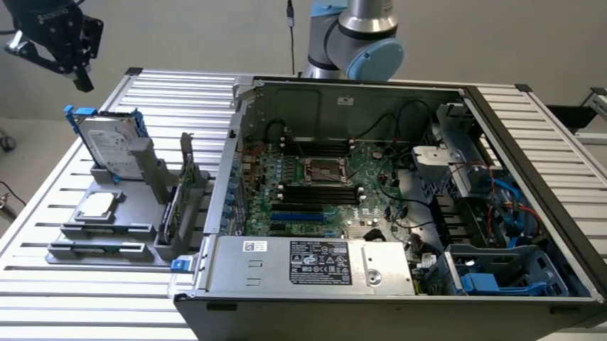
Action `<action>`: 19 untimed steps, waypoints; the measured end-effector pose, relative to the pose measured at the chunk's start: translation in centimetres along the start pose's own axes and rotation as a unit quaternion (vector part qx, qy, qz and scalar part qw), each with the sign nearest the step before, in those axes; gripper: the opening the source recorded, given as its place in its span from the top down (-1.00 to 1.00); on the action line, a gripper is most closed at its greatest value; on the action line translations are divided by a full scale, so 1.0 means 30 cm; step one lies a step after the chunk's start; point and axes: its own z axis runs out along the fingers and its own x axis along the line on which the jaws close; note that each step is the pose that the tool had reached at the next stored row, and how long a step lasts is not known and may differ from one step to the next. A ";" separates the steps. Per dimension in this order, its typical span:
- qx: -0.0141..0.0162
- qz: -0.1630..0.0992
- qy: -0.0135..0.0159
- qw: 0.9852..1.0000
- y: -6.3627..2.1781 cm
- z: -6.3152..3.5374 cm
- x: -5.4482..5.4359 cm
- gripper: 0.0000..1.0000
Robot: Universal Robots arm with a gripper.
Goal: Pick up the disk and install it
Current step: 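Pick up the disk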
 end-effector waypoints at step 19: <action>0.003 -0.172 0.000 0.985 0.000 0.005 0.000 0.79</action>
